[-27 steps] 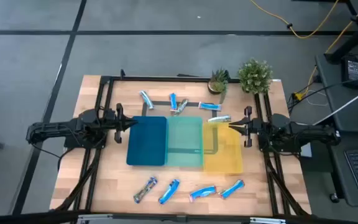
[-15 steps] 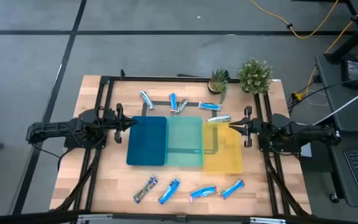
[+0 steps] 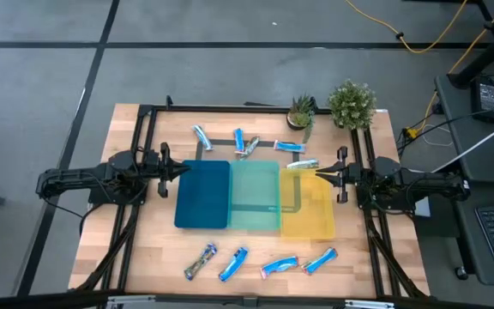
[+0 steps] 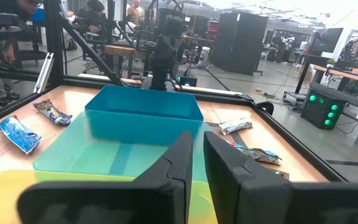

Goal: Pick and place Granola Bars by type

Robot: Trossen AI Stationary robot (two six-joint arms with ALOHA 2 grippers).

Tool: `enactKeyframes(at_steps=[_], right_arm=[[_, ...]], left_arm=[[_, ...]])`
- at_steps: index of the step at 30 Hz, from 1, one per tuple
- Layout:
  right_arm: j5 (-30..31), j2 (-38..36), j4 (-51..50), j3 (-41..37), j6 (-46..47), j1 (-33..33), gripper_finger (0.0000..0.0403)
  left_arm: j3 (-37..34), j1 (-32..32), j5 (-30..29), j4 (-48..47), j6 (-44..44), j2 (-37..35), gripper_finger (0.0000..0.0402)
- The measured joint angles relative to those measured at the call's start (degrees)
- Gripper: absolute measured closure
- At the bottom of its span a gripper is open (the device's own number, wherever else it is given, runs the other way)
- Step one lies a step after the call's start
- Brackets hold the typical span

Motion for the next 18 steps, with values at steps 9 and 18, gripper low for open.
enactKeyframes(at_steps=[9, 18], right_arm=[[0.0, 0.0, 0.0, 0.0, 0.0, 0.0, 0.0357], [0.0, 0.0, 0.0, 0.0, 0.0, 0.0, 0.0357]], left_arm=[[0.0, 0.0, 0.0, 0.0, 0.0, 0.0, 0.0393], [0.0, 0.0, 0.0, 0.0, 0.0, 0.0, 0.0389]])
